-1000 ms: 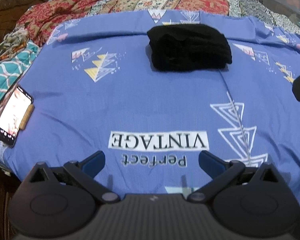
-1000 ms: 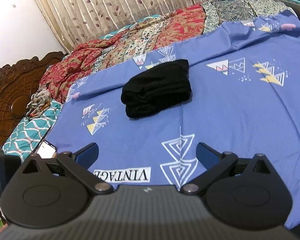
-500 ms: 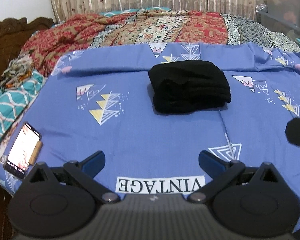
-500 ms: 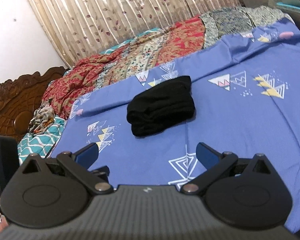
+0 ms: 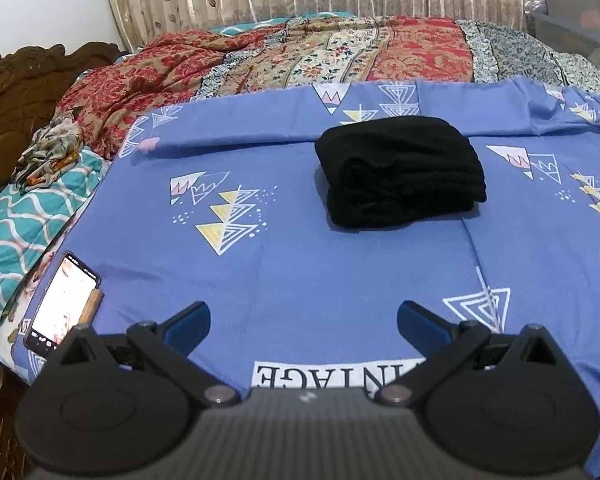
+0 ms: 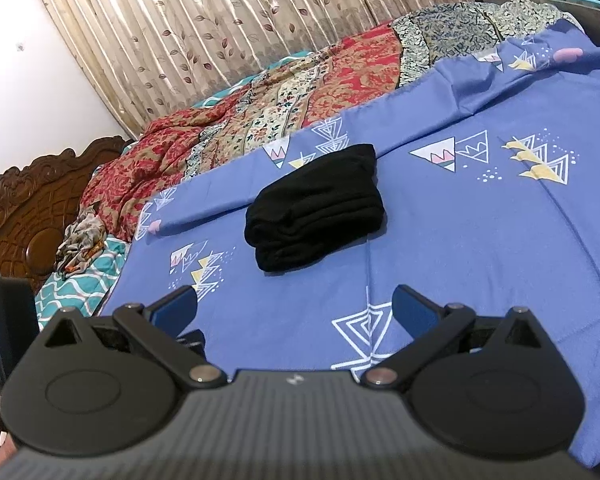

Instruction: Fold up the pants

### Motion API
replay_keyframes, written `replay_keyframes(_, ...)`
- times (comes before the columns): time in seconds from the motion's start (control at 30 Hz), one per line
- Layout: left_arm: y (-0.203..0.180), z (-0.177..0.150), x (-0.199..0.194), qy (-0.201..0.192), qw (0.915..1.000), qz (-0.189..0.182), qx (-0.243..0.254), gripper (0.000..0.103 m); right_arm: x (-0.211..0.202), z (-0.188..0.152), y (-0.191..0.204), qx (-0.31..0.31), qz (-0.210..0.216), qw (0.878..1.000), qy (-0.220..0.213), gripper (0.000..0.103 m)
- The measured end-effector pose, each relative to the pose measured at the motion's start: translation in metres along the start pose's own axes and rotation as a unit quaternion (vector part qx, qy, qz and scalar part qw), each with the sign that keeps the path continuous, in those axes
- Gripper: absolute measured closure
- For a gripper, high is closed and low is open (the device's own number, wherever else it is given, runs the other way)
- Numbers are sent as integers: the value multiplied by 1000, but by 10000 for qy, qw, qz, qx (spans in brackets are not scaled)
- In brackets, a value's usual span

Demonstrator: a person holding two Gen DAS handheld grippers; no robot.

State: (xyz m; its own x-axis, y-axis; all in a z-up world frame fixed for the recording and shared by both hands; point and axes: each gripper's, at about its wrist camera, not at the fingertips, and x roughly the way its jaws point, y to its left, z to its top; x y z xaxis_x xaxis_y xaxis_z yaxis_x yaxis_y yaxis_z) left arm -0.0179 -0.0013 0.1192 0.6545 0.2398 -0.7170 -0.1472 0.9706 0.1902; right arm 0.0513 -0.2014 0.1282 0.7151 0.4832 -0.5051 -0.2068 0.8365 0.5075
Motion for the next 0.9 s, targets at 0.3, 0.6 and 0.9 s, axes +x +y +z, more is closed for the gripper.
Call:
replay_keyframes(0.3, -7, -5, 6, 161, 9998, 38, 106, 0, 1, 1, -5, 57, 36, 10000, -1, 0)
replay_keyframes(0.6, -11, -5, 9, 194, 9995, 140, 200, 0, 2, 0, -11, 161, 79, 9998, 27, 0)
replay_keyframes(0.9, -20, -5, 9, 233, 9991, 144, 319, 0, 1, 1, -18, 262, 118, 9996, 3, 0)
